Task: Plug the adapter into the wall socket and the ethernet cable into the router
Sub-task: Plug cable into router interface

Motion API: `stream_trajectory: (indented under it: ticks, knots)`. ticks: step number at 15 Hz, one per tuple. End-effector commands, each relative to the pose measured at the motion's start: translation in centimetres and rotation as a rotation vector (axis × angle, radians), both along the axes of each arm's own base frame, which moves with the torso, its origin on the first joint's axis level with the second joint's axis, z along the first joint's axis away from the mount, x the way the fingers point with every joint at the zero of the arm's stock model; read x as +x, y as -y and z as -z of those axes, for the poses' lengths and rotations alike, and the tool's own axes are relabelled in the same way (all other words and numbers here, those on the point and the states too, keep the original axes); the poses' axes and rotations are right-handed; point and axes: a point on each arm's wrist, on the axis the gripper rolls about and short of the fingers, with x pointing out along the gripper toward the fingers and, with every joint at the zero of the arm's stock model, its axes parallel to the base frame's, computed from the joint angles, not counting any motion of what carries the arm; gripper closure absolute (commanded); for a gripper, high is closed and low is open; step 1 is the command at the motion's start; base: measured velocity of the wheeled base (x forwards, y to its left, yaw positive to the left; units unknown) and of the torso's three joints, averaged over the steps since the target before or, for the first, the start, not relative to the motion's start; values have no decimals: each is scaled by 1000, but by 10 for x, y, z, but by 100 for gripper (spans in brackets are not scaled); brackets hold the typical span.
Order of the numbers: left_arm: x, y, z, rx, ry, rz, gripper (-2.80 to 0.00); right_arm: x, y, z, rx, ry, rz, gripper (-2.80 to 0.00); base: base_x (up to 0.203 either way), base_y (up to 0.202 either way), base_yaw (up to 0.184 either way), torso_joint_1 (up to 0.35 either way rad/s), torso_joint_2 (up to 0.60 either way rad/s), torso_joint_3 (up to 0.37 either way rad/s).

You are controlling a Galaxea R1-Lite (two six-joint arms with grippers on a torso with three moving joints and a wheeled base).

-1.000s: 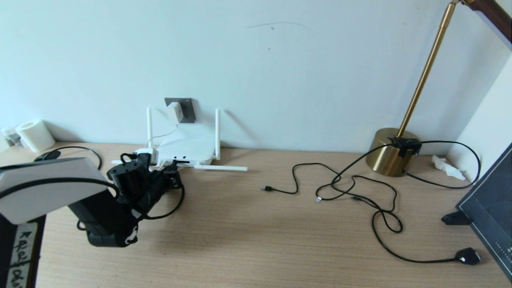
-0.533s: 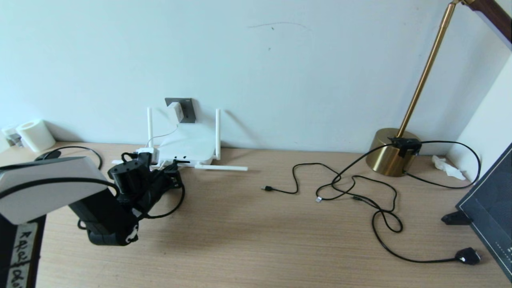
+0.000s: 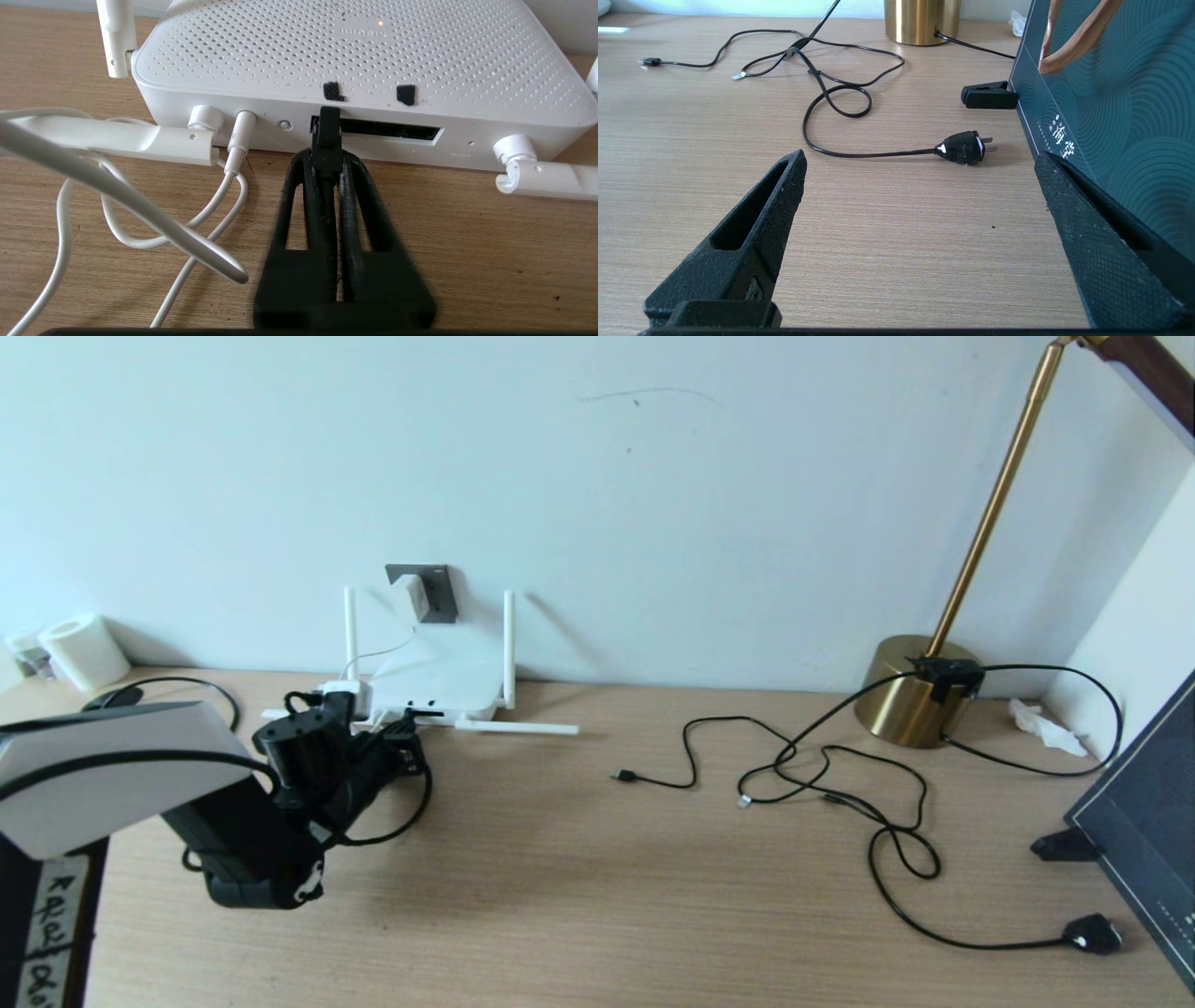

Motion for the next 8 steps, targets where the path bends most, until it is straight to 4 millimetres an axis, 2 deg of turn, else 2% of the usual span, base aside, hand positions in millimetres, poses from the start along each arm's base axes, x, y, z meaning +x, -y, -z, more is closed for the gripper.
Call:
stream_trajectory:
  ticks: [1,8]
  knots:
    - [-1,0,-2,-1,10,2,-280,1,0,3,0,-9,0,-280,0,0,0,0,0,0]
    - [-6,1,-4,-1,12,7,-280,1,0,3,0,-9,0,-280,0,0,0,0,0,0]
